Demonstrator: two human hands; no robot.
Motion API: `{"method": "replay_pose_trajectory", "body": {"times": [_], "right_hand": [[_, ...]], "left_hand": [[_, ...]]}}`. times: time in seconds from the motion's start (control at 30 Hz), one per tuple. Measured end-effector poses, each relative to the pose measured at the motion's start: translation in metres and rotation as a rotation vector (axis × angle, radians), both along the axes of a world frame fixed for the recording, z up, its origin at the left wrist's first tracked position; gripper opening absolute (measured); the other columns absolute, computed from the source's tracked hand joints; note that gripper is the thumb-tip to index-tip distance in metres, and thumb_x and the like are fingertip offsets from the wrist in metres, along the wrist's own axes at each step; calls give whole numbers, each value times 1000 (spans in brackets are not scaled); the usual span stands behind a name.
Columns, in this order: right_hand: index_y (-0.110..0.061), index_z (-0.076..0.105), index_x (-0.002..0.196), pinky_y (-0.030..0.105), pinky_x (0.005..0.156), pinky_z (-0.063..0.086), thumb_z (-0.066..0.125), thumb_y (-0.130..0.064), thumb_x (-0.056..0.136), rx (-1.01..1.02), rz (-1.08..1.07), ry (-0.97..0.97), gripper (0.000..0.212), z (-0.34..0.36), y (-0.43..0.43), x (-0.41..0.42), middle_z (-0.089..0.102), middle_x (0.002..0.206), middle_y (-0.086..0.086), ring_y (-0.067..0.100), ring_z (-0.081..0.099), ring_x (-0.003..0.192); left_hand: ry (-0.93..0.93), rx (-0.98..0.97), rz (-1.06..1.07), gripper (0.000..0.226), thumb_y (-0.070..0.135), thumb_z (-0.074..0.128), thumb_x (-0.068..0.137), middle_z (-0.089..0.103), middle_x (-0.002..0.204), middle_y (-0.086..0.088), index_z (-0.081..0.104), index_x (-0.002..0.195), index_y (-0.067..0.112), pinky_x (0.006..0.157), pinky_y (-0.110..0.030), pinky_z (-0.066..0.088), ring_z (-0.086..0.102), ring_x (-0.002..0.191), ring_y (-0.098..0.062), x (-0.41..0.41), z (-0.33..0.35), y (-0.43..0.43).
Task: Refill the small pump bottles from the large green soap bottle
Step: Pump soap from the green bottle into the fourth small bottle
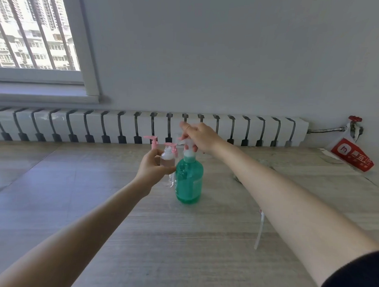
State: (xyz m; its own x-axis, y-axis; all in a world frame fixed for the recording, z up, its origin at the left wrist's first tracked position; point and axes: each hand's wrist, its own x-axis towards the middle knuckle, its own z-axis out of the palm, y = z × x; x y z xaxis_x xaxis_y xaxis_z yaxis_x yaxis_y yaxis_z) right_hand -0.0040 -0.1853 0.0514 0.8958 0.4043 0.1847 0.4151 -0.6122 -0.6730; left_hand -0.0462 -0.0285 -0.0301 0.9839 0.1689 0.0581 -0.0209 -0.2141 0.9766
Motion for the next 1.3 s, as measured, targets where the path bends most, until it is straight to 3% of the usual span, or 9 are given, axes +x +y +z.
{"method": "replay_pose_trajectory", "body": {"times": [0.1,0.17,0.27,0.43,0.6,0.83,1.0,1.13,1.3], "right_hand": [[-9,62,107,20,59,46,61,-35,89,-37,88,19,32,-5,-7,-7,60,92,-1,14,56,79],[-9,63,113,23,71,54,68,-19,85,0,98,-16,30,-10,-13,-6,61,98,-4,14,60,91],[-9,62,119,37,89,54,66,-13,86,90,5,-77,34,-16,-23,0,64,115,5,15,61,99],[-11,60,124,41,98,48,65,-13,87,177,-199,-156,37,1,-45,10,62,122,10,5,51,71],[-8,56,129,29,106,36,61,-12,90,37,-276,-167,40,-1,-62,17,55,135,7,19,52,122],[-12,57,127,31,107,33,56,-11,92,23,-359,-164,36,-21,-81,33,53,136,6,20,46,129],[-9,44,137,30,102,38,60,-9,85,-31,-379,-173,54,-22,-88,31,46,140,7,21,45,127],[-11,31,137,28,74,41,56,-20,87,16,-535,-201,57,-26,-94,21,38,134,7,18,51,105],[-9,49,103,25,51,36,36,-27,98,-189,-795,-83,23,-48,-117,4,53,78,0,14,51,64]], "left_hand": [[9,-25,6,38,-3,73,75,66,103,-12,54,105,10,81,-37,54,64,96,-27,-1,-1,1],[8,-35,12,38,-4,73,75,65,102,-12,54,104,11,77,-34,53,64,95,-27,-1,-2,-1],[18,-27,-5,36,-5,73,75,65,100,-12,53,99,12,79,-36,53,64,95,-27,-2,-5,-7],[41,35,-84,36,-6,73,74,66,97,-10,52,95,14,87,-39,53,65,94,-25,-1,-10,-26],[47,32,-138,39,-8,74,72,66,94,-8,53,99,12,89,-41,53,65,94,-26,5,-16,-49],[52,83,-175,38,-5,76,70,61,102,-8,52,92,16,87,-40,53,63,94,-23,12,-21,-73],[70,101,-194,37,-5,76,69,60,96,-5,52,90,14,82,-35,53,61,88,-18,13,-27,-85],[91,110,-217,36,-6,75,71,61,95,-5,52,91,14,83,-36,53,62,90,-20,11,-31,-92],[104,148,-244,39,-1,75,73,61,97,-1,52,97,18,85,-34,52,61,92,-16,10,-31,-94]]}}
